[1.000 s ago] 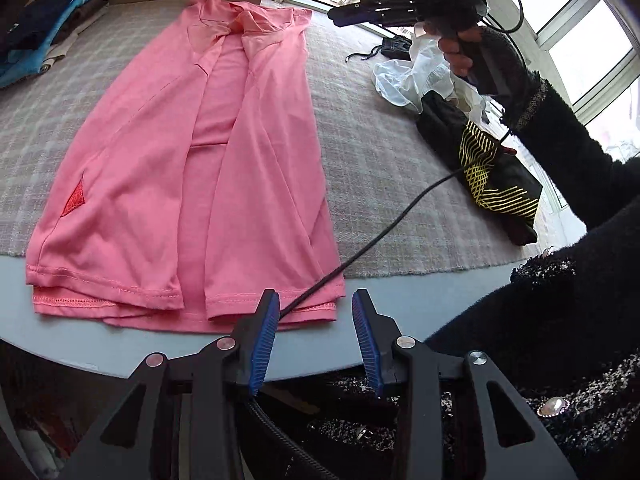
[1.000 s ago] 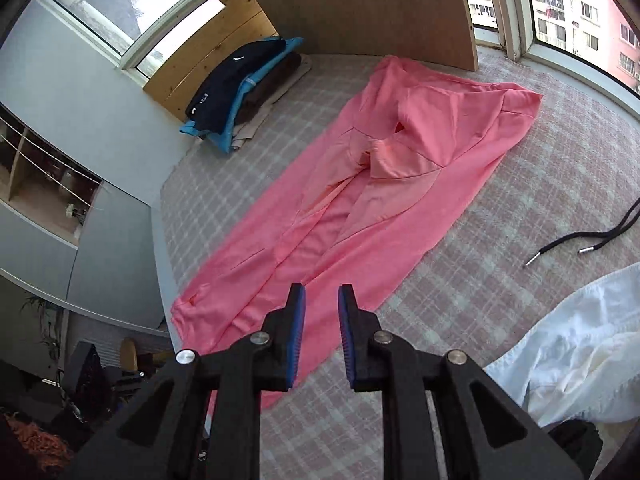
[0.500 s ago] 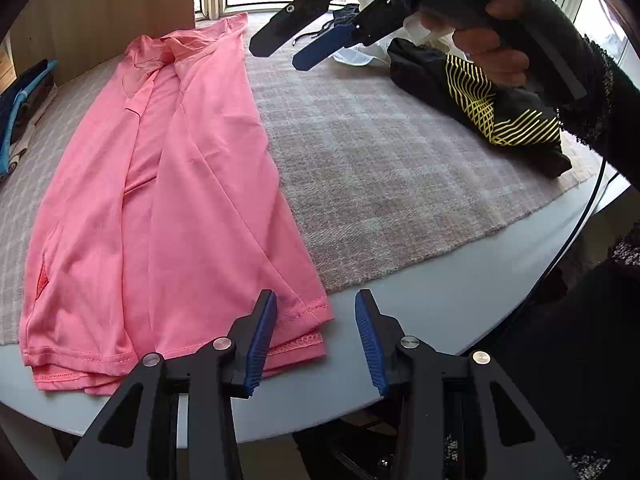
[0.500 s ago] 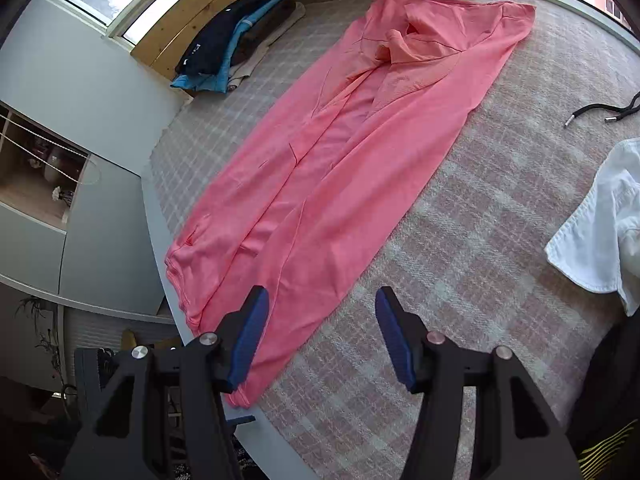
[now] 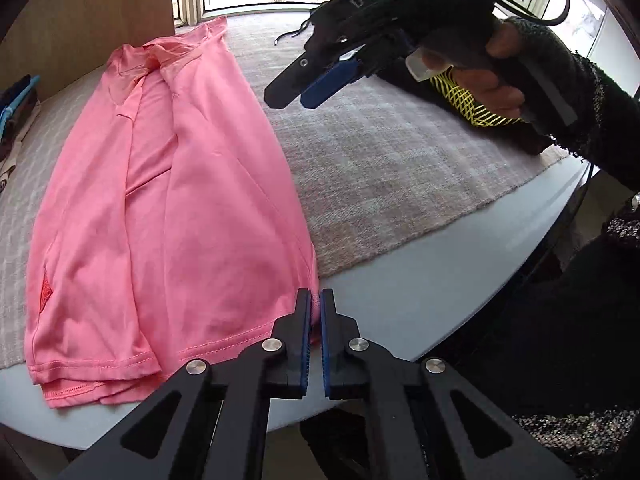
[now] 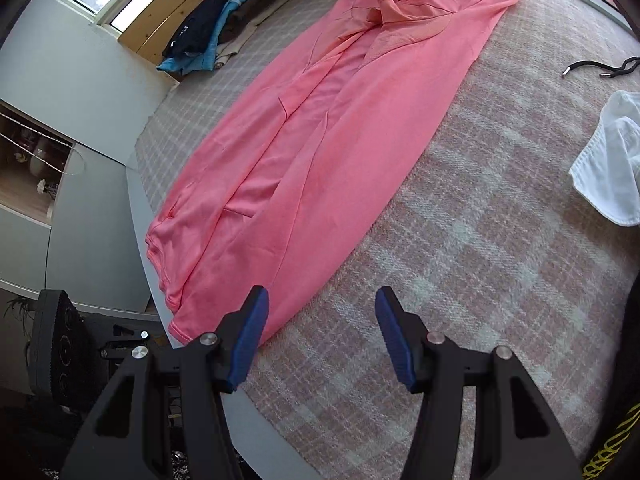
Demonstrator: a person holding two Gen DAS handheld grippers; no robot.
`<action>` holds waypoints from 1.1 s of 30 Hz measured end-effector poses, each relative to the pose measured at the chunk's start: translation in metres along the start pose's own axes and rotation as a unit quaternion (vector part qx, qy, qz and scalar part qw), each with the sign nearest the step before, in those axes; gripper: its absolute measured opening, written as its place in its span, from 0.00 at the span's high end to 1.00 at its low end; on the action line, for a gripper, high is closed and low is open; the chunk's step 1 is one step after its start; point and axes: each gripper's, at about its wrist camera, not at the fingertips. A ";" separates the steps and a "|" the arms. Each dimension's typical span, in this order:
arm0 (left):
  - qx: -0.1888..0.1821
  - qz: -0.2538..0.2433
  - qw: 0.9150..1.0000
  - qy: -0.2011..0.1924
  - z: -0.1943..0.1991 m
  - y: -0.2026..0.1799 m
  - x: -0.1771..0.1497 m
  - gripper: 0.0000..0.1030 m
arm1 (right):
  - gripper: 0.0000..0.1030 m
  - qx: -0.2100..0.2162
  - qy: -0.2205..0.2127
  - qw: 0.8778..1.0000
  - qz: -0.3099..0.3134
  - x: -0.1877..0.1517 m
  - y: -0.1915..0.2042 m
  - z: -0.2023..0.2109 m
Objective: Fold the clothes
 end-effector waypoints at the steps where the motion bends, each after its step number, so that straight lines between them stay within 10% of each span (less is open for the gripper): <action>1: -0.014 0.020 1.000 -0.012 0.006 0.007 0.000 0.94 | 0.47 -0.003 -0.006 1.000 0.006 -0.003 0.005 0.000; 6: -0.010 0.020 0.999 -0.039 0.053 0.016 -0.002 0.58 | 0.47 -0.024 -0.038 0.998 0.048 0.017 0.028 0.014; 22: 0.094 0.105 0.988 -0.063 0.049 0.066 -0.020 0.59 | 0.47 0.000 0.035 0.999 0.032 0.189 0.024 -0.057; 33: 0.081 0.106 0.989 -0.058 0.049 0.067 -0.012 0.58 | 0.47 -0.046 0.061 0.995 0.066 0.180 0.014 -0.049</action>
Point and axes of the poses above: each gripper's, at about its wrist camera, not at the fingertips, and z roughly against the way its jaws point, y to its left, x to its top, and after that the axes turned 13 degrees about -x, right-handed
